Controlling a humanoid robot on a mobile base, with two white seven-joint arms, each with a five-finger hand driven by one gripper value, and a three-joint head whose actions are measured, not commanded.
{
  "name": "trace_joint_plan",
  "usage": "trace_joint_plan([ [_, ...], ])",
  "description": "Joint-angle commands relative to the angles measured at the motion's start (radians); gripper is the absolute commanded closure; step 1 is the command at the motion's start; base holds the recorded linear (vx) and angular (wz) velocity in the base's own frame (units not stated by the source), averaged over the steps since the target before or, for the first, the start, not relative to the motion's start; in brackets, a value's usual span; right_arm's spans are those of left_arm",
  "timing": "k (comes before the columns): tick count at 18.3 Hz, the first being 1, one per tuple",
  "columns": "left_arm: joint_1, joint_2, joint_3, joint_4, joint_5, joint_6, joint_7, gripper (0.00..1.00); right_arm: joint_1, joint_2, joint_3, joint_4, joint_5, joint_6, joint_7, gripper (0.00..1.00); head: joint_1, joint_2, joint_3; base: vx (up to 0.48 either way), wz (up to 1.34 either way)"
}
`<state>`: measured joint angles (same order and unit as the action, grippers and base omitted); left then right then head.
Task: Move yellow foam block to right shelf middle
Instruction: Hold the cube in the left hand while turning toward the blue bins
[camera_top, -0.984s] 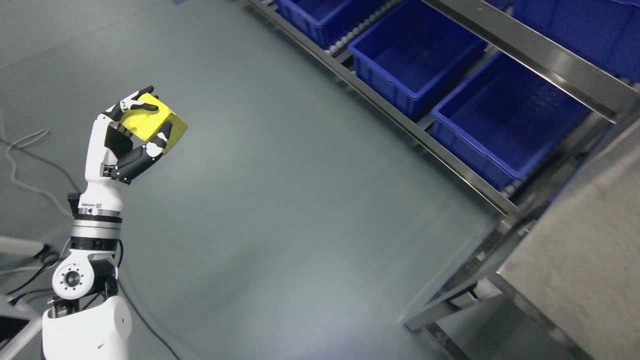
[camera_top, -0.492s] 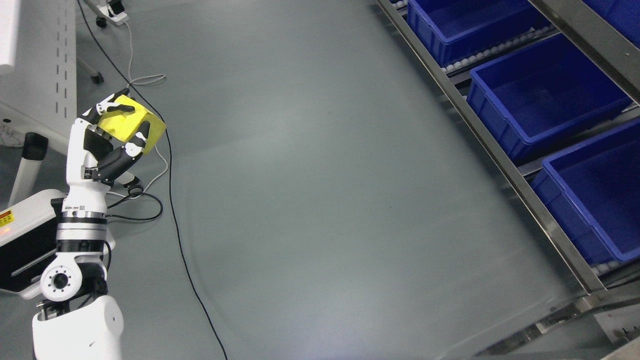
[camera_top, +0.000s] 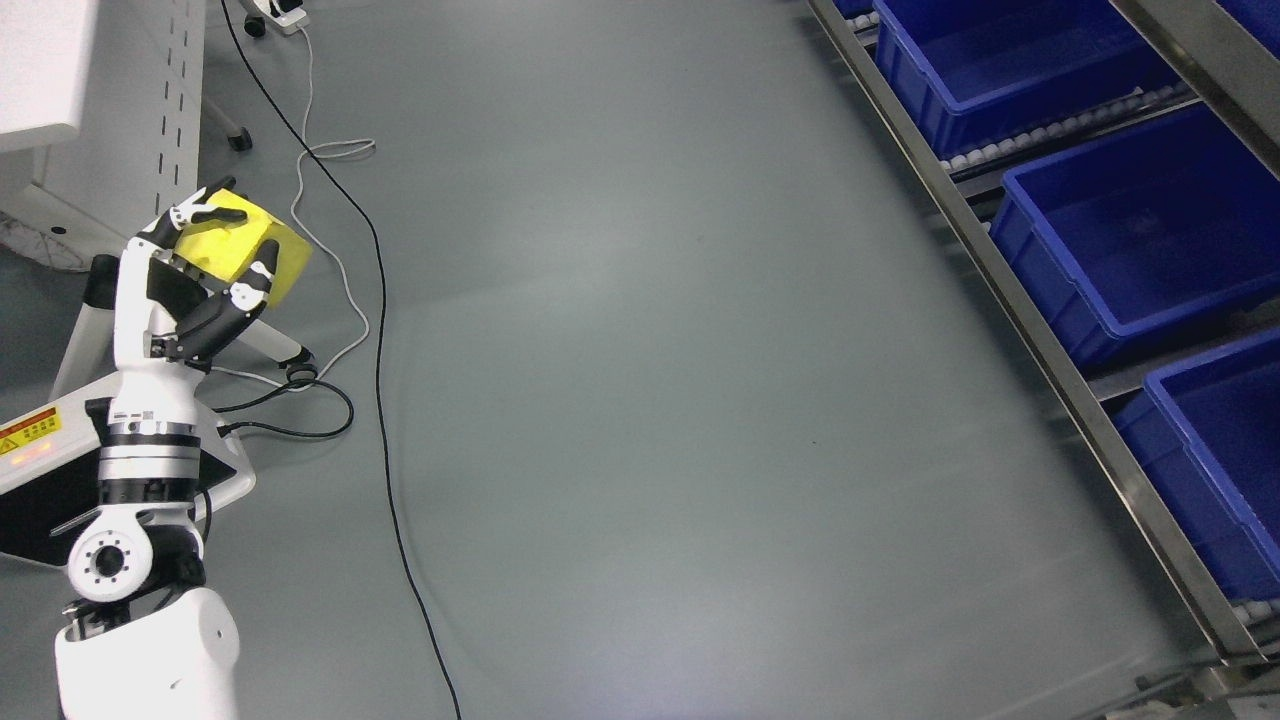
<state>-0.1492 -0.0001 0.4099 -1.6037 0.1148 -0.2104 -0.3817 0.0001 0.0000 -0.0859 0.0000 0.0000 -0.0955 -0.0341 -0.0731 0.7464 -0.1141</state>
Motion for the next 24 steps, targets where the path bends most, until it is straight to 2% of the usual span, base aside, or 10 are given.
trace_joint_plan([
  [1,-0.003,0.018,0.02,0.013,0.0,0.002,0.0,1.0,0.001,-0.017,0.0,-0.017,0.003,0.0,0.0,0.0,0.0,0.0,0.0,0.163,0.16],
  [8,-0.007,0.018,0.015,0.01,0.002,0.003,-0.002,1.0,0.001,-0.017,0.0,-0.017,0.003,0.0,0.0,0.0,0.0,0.0,0.0,0.242,0.1],
  [13,-0.079,0.018,0.007,0.019,0.0,0.011,-0.008,1.0,0.001,-0.017,0.0,-0.017,0.003,0.0,0.0,0.0,0.0,0.0,0.0,0.375,-0.06],
  [24,-0.084,0.018,-0.013,0.021,-0.003,0.012,-0.009,1.0,0.001,-0.017,0.0,-0.017,0.003,0.0,0.0,0.0,0.0,0.0,0.0,0.558,-0.29],
])
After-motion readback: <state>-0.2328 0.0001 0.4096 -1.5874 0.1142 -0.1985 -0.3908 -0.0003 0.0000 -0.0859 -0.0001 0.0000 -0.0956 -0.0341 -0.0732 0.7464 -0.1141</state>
